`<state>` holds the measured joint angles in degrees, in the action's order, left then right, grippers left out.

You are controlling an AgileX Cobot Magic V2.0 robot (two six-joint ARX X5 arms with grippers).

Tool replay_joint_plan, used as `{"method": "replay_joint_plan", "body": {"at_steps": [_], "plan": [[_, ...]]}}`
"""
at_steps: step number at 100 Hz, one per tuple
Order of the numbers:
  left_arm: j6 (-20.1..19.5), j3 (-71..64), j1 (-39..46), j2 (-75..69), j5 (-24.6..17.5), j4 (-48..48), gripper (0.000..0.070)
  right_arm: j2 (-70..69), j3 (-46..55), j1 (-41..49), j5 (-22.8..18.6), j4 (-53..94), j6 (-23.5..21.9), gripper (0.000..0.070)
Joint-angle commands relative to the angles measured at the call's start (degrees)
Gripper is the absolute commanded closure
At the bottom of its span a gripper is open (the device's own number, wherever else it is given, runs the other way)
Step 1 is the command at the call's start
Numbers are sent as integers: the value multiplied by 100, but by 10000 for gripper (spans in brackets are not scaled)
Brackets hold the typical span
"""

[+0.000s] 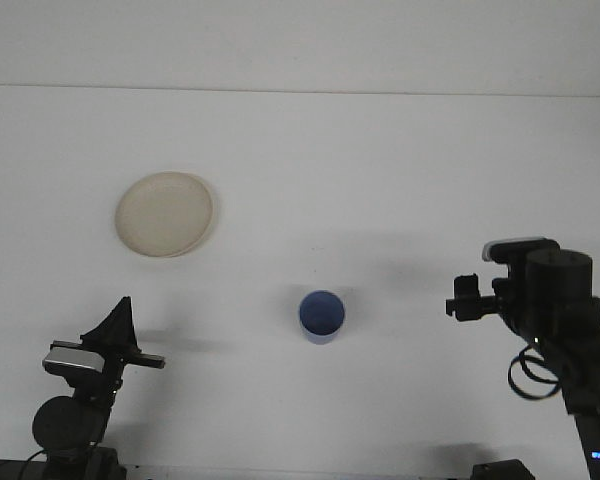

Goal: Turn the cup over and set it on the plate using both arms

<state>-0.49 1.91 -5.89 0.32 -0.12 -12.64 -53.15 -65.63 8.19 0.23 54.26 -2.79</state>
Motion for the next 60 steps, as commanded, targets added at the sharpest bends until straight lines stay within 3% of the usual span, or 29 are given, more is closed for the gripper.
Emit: {"method": "replay_joint_plan", "body": {"at_steps": [1, 22, 36, 60], "plan": [[7, -101, -2, -13, 15, -68, 688, 367, 516, 0, 0, -417, -50, 203], [7, -101, -2, -13, 15, -66, 688, 1784, 2251, 4, -9, -1829, -264, 203], [7, -101, -2, -13, 15, -66, 688, 2527, 3182, 7, 205, -3119, -321, 203], [7, -101, -2, -13, 15, -66, 688, 2752, 3633, 4, 282, -3991, -308, 204]]}}
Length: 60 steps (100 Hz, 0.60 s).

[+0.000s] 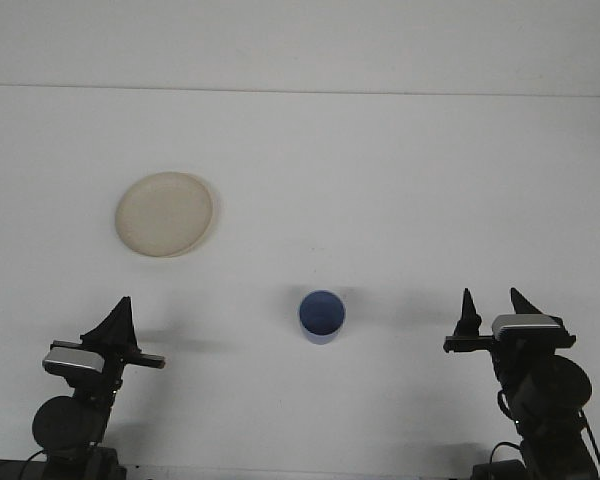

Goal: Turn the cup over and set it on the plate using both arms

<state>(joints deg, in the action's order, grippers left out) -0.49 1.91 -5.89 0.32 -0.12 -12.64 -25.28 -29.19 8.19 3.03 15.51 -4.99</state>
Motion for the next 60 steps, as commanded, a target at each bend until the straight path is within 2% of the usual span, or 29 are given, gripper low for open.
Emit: {"method": "replay_joint_plan", "body": {"at_steps": [1, 60], "plan": [[7, -101, -2, -13, 15, -68, 688, -35, -11, 4, 4, -136, -85, 204], [9, -101, -2, -13, 15, -66, 688, -66, -11, 4, 2, -267, -77, 203]]}}
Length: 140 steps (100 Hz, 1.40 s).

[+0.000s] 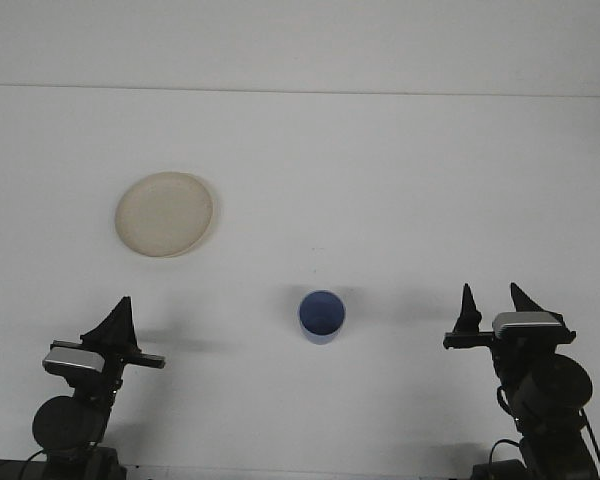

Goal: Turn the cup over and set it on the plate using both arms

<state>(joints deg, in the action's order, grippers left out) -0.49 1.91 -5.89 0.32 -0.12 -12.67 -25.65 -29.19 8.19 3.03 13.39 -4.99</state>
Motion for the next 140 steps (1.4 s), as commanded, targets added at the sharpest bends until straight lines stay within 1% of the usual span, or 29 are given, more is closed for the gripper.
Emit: {"method": "replay_joint_plan", "body": {"at_steps": [1, 25, 38, 44, 60, 66, 89, 101, 119, 132, 140], "plan": [[9, -101, -2, -13, 15, -63, 688, -28, -11, 4, 2, -55, -77, 203], [24, -77, -2, -13, 20, -79, 688, -28, -11, 7, 0, -52, -79, 203], [435, 92, -2, -9, 20, -26, 688, -28, -11, 7, 0, -52, -79, 203], [616, 282, -2, 9, 20, 146, 688, -28, -11, 7, 0, -52, -79, 203], [693, 1244, -2, 295, 20, 1200, 688, -28, -11, 7, 2, -52, -79, 203], [800, 1690, -2, 518, 17, 1574, 688, -28, -11, 7, 2, -52, -79, 203], [804, 3794, -2, 1967, 17, 3414, 688, -28, -11, 7, 0, -52, -81, 203], [586, 4739, -2, 2787, 17, 4146, 688, -28, -11, 7, 0, -52, -81, 203], [282, 5764, -2, 3901, 15, 5270, 688, -28, -11, 7, 0, -50, -83, 203], [262, 6249, -2, 4610, 13, 6242, 688, -28, -11, 7, 0, -50, -83, 203], [262, 6358, -2, 4911, 15, 6537, 688, -28, -11, 7, 0, -50, -83, 203]]}}
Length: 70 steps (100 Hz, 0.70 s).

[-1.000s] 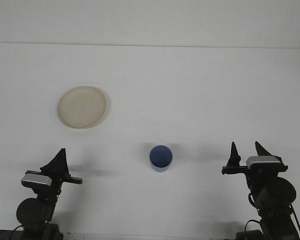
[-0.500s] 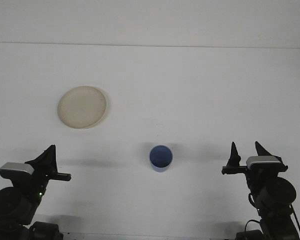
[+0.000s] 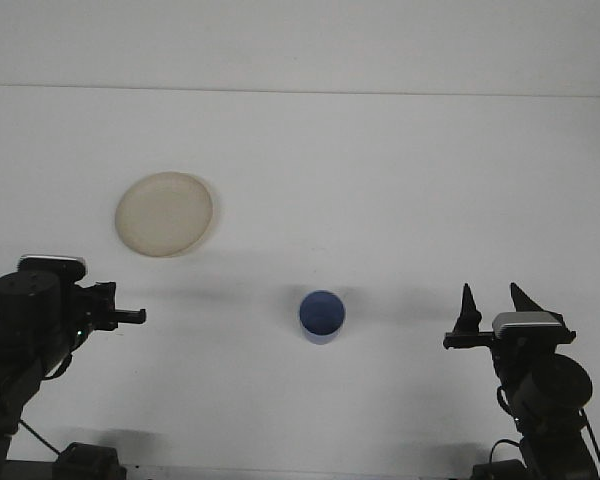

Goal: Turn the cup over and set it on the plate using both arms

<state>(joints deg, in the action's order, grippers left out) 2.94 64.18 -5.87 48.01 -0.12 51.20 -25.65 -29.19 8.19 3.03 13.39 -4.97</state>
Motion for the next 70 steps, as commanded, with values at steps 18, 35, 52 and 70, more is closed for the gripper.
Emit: {"method": "replay_joint_plan", "body": {"at_steps": [18, 35, 52, 70], "plan": [[-79, 133, -4, 343, 13, 118, 687, -28, -11, 7, 0, -50, -85, 203], [11, 136, -4, 262, 15, -164, 470, -28, -11, 7, 0, -50, -85, 203], [11, 142, -7, 212, 13, -184, 56, -28, -11, 7, 0, -52, -85, 203], [33, 378, -105, 393, -376, -81, 63, -28, -11, 7, 0, -52, -85, 203]]}}
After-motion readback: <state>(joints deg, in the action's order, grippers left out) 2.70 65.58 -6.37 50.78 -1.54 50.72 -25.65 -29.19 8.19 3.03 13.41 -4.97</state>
